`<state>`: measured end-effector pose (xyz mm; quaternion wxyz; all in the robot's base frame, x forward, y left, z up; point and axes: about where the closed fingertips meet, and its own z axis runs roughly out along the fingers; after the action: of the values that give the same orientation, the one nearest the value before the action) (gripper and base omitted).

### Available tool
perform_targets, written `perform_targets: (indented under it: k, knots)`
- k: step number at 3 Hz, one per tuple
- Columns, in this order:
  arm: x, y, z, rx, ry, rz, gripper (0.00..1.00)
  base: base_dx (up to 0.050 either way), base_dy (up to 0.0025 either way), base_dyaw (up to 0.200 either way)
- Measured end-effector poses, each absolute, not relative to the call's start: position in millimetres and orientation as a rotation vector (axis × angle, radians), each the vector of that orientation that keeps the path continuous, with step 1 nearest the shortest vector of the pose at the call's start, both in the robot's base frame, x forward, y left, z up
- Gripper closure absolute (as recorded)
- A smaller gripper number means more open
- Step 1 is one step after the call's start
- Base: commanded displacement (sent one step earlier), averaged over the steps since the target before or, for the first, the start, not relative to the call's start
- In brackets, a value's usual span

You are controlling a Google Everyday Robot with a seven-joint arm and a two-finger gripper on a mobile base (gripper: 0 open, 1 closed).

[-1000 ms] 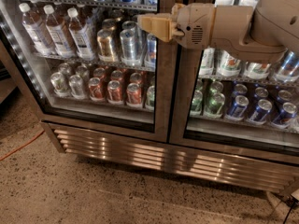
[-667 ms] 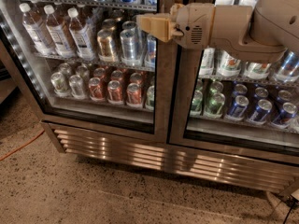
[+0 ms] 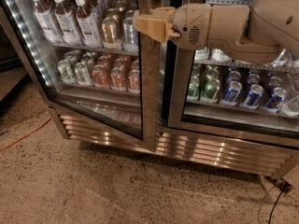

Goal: Open left fridge door

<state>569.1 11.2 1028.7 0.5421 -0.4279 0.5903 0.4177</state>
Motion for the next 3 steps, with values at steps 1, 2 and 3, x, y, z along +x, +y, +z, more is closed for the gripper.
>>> perform_targets:
  k: [1,2,3]
  knots:
    - [569.1,11.2,1028.7,-1.016,1.402,0.992,1.00,-0.048,-0.00005,0.000]
    - [568.9,11.8,1028.9,-1.017,1.401,0.993,1.00,-0.049,0.00004,0.000]
    - [568.9,11.9,1028.9,-1.017,1.401,0.993,1.00,0.050,0.00000,0.000]
